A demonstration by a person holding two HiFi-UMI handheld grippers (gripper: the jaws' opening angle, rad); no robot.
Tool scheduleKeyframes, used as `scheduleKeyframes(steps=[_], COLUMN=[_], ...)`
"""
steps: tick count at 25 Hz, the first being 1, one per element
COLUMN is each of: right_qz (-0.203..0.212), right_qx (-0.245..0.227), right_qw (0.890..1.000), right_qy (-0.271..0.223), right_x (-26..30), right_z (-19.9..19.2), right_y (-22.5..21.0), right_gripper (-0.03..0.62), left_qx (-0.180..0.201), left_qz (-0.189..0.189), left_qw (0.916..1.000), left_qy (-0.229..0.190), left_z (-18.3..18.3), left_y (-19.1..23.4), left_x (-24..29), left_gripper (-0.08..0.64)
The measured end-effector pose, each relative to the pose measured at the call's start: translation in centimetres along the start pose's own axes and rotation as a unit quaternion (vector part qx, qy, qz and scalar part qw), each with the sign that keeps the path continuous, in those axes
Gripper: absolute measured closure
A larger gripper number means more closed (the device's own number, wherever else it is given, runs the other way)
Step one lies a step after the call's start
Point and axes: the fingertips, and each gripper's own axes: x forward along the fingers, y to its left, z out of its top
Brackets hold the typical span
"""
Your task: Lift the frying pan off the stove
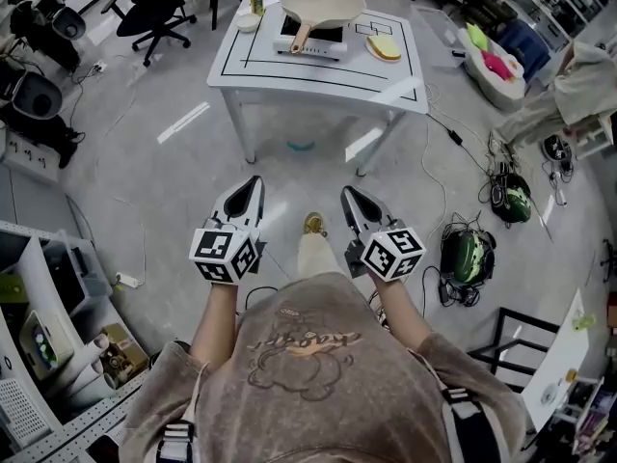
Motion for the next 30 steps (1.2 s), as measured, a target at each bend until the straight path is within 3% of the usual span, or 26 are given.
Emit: scheduleKeyframes(steps=[10, 30], right_qz=[0.014, 0.067], right_qx=[0.007, 0.01], right_qw=[1.0, 0.997], right_qy=[0.007, 0.031], right_x=[6.2, 18.8], right_z=[3.8, 11.9], right_y=[-4.5, -15.0], right_gripper=[0.597, 0.597], left_qx=[-0.002, -0.012], left_qz=[-0.001, 0.055], left_qw=[1.0, 0.9983], left_qy=[-0.002, -0.013], left_z=[2.7, 7.6], left_y=[2.0, 6.7], left_x=[7.3, 21.4], left_gripper=[0.554, 0.554])
